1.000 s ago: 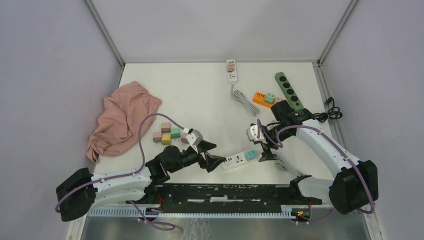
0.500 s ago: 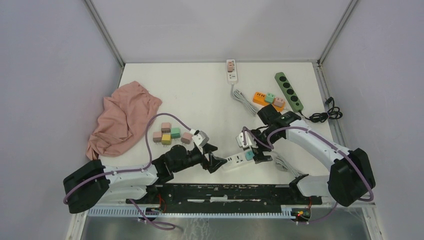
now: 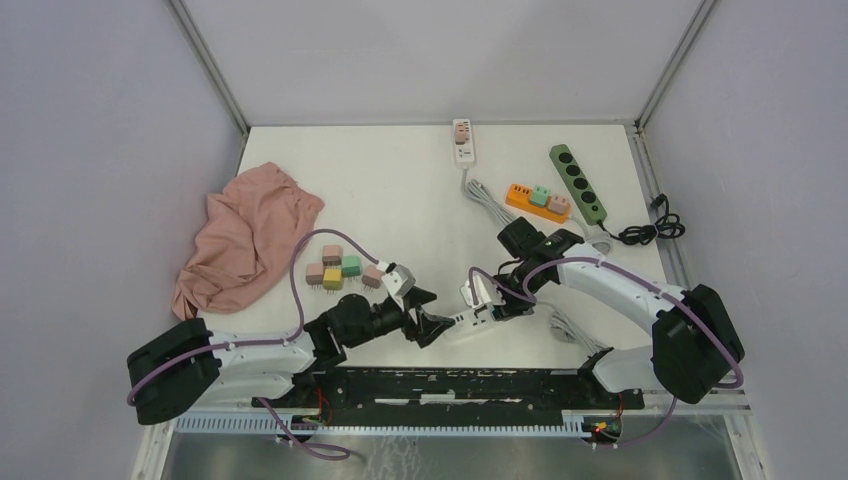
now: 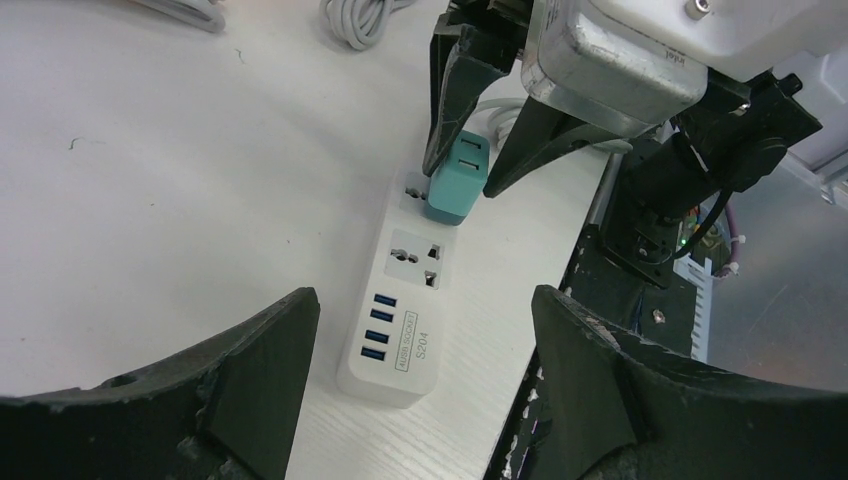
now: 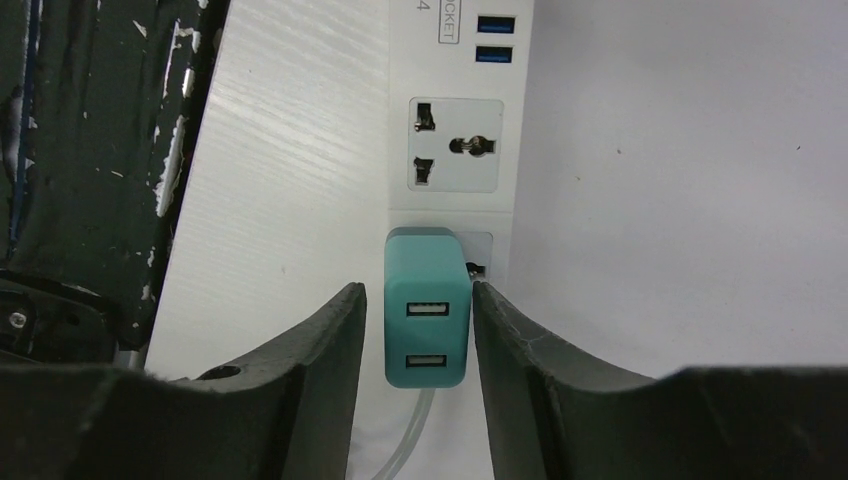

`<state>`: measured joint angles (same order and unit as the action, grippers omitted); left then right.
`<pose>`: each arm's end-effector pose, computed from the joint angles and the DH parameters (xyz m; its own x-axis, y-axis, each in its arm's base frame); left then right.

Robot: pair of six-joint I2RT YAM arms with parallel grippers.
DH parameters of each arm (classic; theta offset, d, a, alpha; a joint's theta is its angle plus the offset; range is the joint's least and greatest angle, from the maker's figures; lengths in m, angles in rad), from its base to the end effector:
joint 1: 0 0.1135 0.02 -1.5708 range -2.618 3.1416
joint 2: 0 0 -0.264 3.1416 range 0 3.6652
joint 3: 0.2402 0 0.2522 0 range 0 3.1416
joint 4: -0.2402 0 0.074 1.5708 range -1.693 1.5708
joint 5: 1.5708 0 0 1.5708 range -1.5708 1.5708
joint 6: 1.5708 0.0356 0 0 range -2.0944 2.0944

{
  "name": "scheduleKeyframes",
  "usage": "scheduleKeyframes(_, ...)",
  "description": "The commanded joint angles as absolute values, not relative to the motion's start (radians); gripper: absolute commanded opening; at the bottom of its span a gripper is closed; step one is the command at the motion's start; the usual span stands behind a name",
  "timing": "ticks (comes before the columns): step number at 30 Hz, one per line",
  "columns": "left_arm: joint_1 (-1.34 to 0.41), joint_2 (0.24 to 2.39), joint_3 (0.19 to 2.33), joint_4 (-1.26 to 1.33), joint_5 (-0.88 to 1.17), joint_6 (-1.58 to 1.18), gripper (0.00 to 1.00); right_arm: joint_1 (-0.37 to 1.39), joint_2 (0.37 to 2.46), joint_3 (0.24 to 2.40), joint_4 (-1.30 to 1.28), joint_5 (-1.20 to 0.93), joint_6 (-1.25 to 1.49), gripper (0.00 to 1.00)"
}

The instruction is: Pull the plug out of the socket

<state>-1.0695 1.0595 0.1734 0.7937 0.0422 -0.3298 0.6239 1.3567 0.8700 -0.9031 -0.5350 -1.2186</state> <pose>0.0954 -0.1773 0.1818 -0.3322 -0.0670 -0.9408 0.8337 0.4456 -0.3261 0.1739 0.1475 0.2070 0.2662 -0.8033 -0.5328 -0.9484 -0.3170 0.0040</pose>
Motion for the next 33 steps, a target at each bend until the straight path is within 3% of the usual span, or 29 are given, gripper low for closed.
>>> scheduleKeyframes(1, -1.084, 1.053, 0.156, 0.900, 0.018, -0.286, 0.84, 0.643, 1.361, 0.867, -0.870, -0.494, -1.216, 0.45)
scheduleKeyframes(9, -1.114, 1.070, 0.149, 0.928, -0.011, -0.246, 0.84, 0.652, 1.350, 0.880, -0.879, -0.507, -1.214, 0.14)
scheduleKeyframes(15, -1.194, 1.107, 0.160, 0.928, -0.120, -0.155, 0.84, 0.653, 1.336, 0.894, -0.899, -0.543, -1.212, 0.01)
scheduleKeyframes(33, -1.315, 1.346, 0.248, 1.001, -0.247, -0.045, 0.86, 0.652, 1.357, 0.930, -0.928, -0.578, -1.176, 0.00)
